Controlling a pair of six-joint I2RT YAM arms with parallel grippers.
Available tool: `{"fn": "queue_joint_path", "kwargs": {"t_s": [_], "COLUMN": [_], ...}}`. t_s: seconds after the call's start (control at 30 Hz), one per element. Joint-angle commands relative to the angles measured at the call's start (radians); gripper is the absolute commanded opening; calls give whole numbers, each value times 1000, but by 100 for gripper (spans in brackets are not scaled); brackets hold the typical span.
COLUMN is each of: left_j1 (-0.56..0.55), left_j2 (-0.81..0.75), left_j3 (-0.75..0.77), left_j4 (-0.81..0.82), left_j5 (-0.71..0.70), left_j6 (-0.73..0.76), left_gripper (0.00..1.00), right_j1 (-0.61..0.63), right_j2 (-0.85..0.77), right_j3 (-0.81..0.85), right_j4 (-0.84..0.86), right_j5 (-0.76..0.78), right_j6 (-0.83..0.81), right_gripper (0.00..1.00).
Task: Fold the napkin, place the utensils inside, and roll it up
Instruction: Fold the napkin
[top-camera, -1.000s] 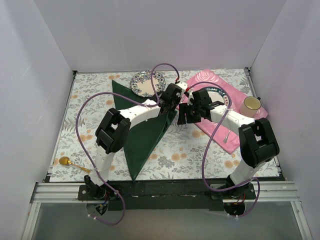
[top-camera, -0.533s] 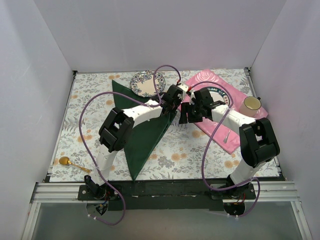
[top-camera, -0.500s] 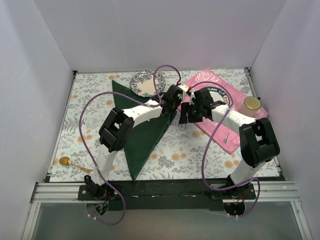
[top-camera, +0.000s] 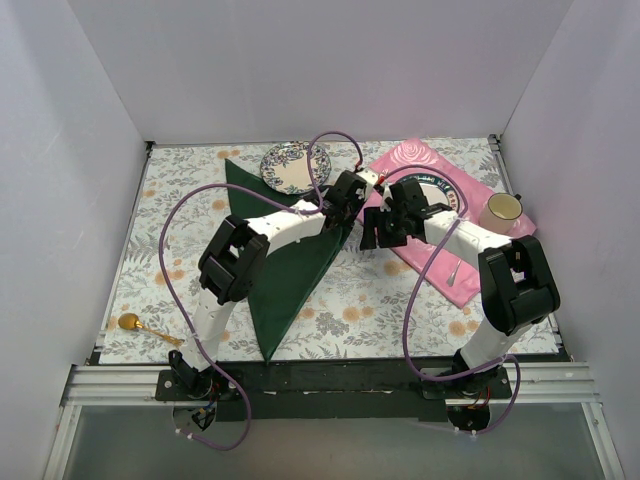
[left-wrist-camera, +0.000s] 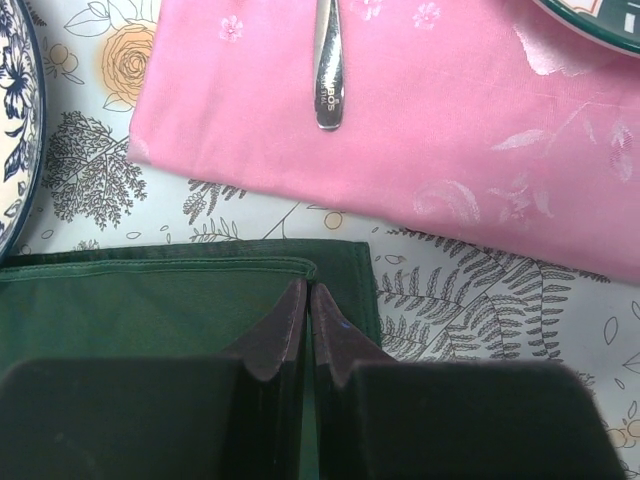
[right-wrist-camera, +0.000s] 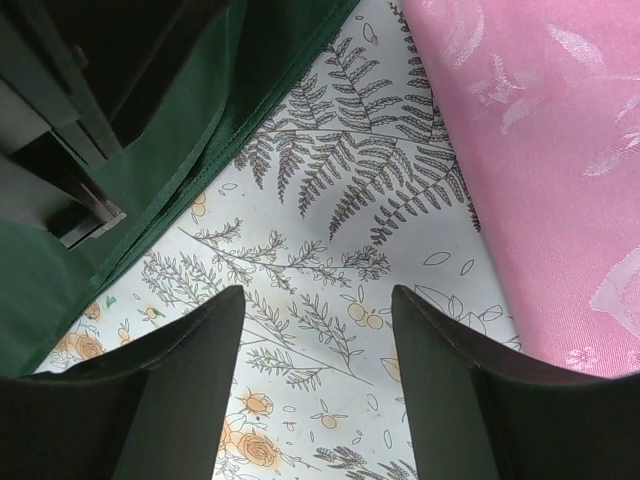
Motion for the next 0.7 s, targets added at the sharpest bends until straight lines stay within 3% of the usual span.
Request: {"fn": "queue_joint_path", "kwargs": {"t_s": [0.0, 0.27, 0.47, 0.6, 0.67], "left_j1": [-12, -12, -12, -10, -10], "left_j2": [-9, 2, -47, -143, -264], "left_j3": [-10, -7, 2, -10, -74], "left_j4": [-1, -18, -27, -70, -78], "left_j5": [17, 20, -26, -7, -7], "left_j6": [-10, -21, -78, -136, -165], "left_gripper": [0, 1, 40, 47, 49], "right_j1": [-12, -18, -18, -18, -16], "right_j2": [-23, -28, -26, -37, -48], "right_j3": [-20, -25, -28, -22, -25], "right_j4": [22, 24, 22, 7, -4], "right_j5": [-3, -6, 0, 15, 38], "right_j6": [3, 5, -3, -15, -20], "right_gripper": [68, 68, 68, 68, 68]}}
